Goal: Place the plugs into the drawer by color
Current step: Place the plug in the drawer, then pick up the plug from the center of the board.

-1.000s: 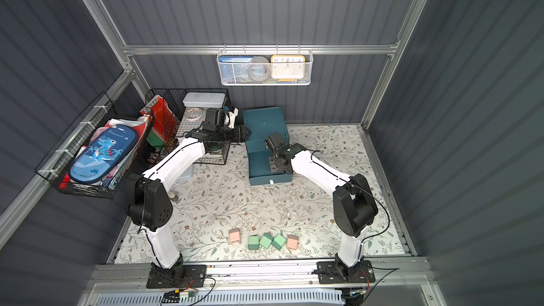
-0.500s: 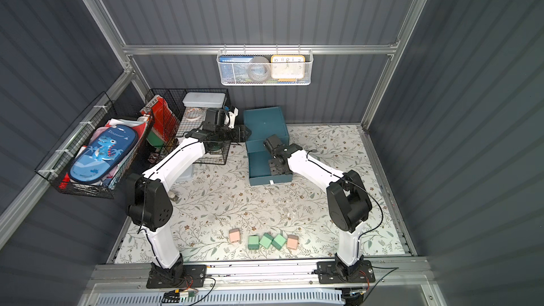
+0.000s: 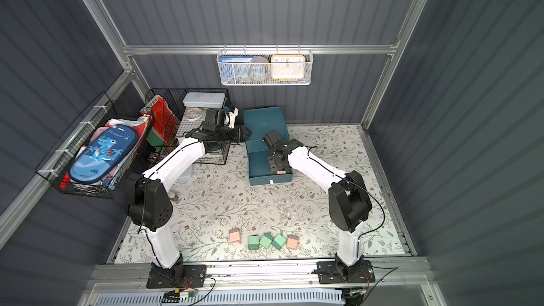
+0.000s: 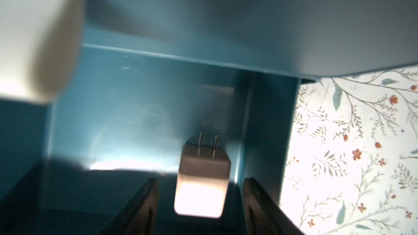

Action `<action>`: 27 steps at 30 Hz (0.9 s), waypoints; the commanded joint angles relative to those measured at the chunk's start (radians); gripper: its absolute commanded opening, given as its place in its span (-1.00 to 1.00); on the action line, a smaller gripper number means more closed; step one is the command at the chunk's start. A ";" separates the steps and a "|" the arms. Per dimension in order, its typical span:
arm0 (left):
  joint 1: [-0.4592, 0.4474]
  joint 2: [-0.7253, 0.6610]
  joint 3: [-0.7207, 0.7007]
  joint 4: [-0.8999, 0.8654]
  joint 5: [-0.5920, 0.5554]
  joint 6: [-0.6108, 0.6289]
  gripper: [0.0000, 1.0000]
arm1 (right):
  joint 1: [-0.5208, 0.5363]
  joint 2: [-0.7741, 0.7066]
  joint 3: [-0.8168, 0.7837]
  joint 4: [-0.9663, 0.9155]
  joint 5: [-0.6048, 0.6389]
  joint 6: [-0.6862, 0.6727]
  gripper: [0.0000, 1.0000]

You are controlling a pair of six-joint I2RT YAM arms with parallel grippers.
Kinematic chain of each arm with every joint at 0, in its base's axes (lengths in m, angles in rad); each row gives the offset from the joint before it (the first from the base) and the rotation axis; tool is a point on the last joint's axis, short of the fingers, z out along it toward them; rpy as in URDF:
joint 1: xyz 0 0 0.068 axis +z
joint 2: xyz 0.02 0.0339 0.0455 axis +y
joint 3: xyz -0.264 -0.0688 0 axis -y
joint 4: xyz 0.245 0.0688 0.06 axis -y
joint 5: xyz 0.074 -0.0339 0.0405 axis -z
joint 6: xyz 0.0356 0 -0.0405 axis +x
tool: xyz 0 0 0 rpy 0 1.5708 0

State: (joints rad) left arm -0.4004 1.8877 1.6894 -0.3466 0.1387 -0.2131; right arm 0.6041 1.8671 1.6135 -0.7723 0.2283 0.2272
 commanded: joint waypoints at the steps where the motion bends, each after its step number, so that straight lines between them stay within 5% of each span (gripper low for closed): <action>1: -0.003 -0.001 -0.033 -0.057 0.010 0.029 0.47 | 0.005 -0.114 0.018 -0.073 -0.004 0.020 0.28; 9: -0.003 0.000 -0.028 -0.048 0.002 0.021 0.47 | 0.044 -0.479 -0.289 -0.185 0.006 0.118 0.27; 14: -0.003 -0.009 -0.036 -0.046 -0.001 0.021 0.47 | 0.094 -0.647 -0.490 -0.307 -0.043 0.318 0.25; 19: -0.003 -0.011 -0.040 -0.050 0.012 0.022 0.47 | 0.248 -0.800 -0.730 -0.204 -0.109 0.525 0.24; 27: -0.003 0.008 -0.017 -0.052 0.026 0.018 0.47 | 0.519 -0.882 -0.998 -0.062 -0.106 0.621 0.25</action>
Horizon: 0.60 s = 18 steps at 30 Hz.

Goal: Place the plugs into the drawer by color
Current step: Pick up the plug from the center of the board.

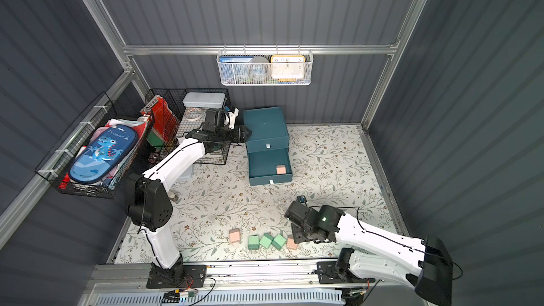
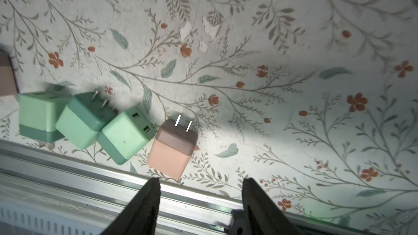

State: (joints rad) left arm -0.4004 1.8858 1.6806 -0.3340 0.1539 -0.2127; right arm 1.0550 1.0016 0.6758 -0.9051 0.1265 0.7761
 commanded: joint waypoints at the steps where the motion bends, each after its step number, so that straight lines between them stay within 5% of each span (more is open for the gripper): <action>1: -0.003 0.010 -0.007 -0.063 0.010 0.017 0.47 | 0.095 -0.014 -0.085 0.088 0.001 0.077 0.25; 7: -0.003 -0.011 -0.024 -0.057 0.013 0.019 0.47 | 0.209 0.054 -0.150 0.172 0.054 0.113 0.29; 18: -0.003 -0.010 -0.016 -0.055 0.016 0.011 0.47 | 0.176 0.249 -0.114 0.158 0.175 0.167 0.31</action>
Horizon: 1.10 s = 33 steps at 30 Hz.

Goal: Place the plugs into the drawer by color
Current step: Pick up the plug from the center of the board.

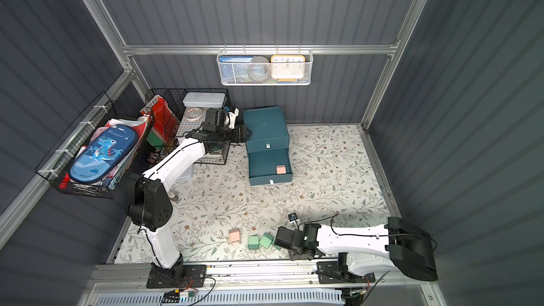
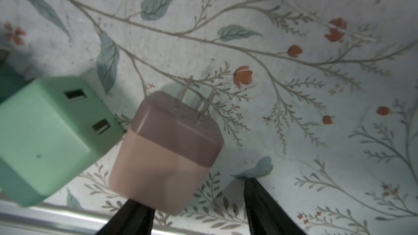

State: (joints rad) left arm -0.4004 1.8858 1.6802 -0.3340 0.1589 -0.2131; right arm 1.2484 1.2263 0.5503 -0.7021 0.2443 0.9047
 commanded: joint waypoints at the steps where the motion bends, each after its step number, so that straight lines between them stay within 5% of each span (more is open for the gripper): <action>1: -0.003 -0.010 -0.014 -0.054 0.011 0.012 0.47 | -0.025 0.020 0.011 -0.058 0.062 0.045 0.32; 9: -0.003 -0.016 -0.015 -0.050 0.009 0.006 0.47 | -0.118 -0.153 -0.049 -0.070 0.109 0.085 0.30; 17: -0.003 -0.013 -0.022 -0.046 0.014 0.005 0.47 | -0.204 -0.245 0.013 -0.105 0.014 -0.017 0.26; 33: -0.003 -0.018 -0.030 -0.045 0.013 0.008 0.47 | -0.242 0.028 0.117 0.053 -0.031 -0.211 0.45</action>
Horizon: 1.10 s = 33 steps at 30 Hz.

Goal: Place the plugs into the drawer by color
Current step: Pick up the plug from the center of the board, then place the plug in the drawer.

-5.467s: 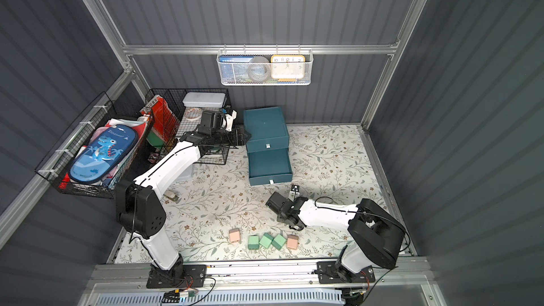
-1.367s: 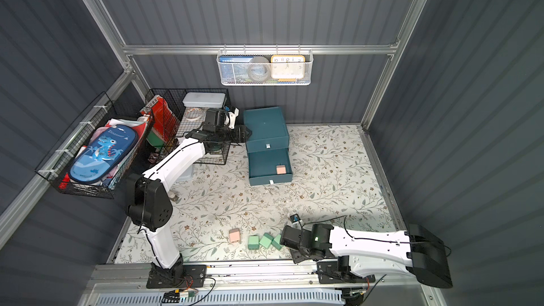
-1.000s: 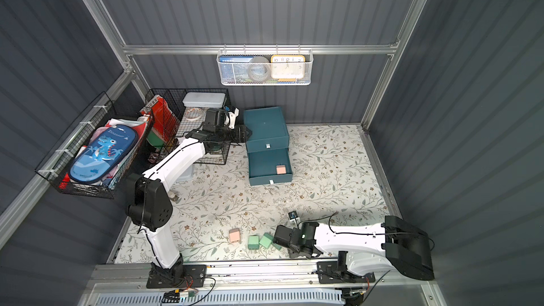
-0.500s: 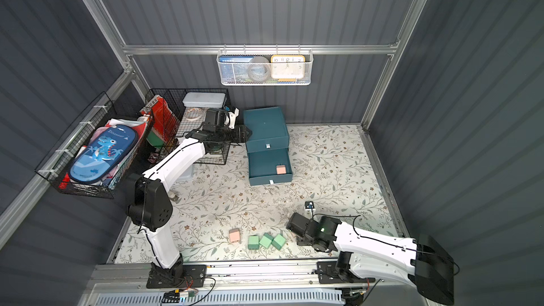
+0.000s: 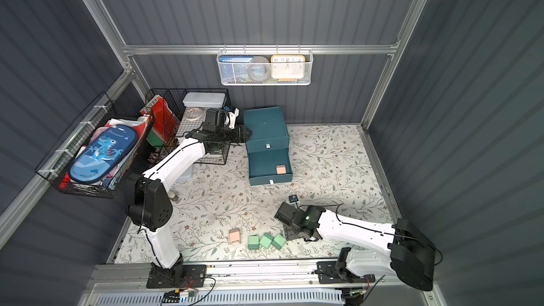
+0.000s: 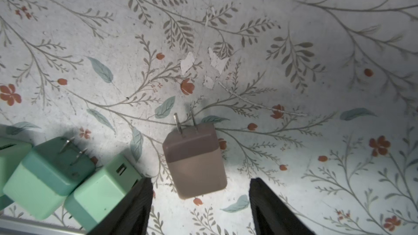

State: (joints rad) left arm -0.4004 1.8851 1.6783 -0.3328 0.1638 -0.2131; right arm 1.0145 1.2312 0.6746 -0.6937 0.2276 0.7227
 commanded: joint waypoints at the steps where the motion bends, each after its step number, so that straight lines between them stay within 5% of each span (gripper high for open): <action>1: -0.003 -0.015 -0.025 -0.049 0.009 0.009 0.47 | -0.010 0.033 -0.013 0.057 -0.018 -0.029 0.45; 20: -0.003 -0.007 -0.025 -0.051 0.008 0.009 0.47 | -0.018 0.120 -0.024 0.069 0.041 0.009 -0.10; 29: -0.003 -0.016 -0.032 -0.051 0.001 0.012 0.47 | -0.143 0.063 0.267 -0.008 0.063 -0.156 -0.27; 33: -0.002 -0.015 -0.029 -0.049 0.011 0.010 0.47 | -0.217 0.168 0.514 -0.040 0.051 -0.215 -0.30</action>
State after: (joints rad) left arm -0.4004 1.8851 1.6775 -0.3332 0.1642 -0.2131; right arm 0.8341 1.3403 1.0645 -0.7010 0.2626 0.5831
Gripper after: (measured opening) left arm 0.737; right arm 0.473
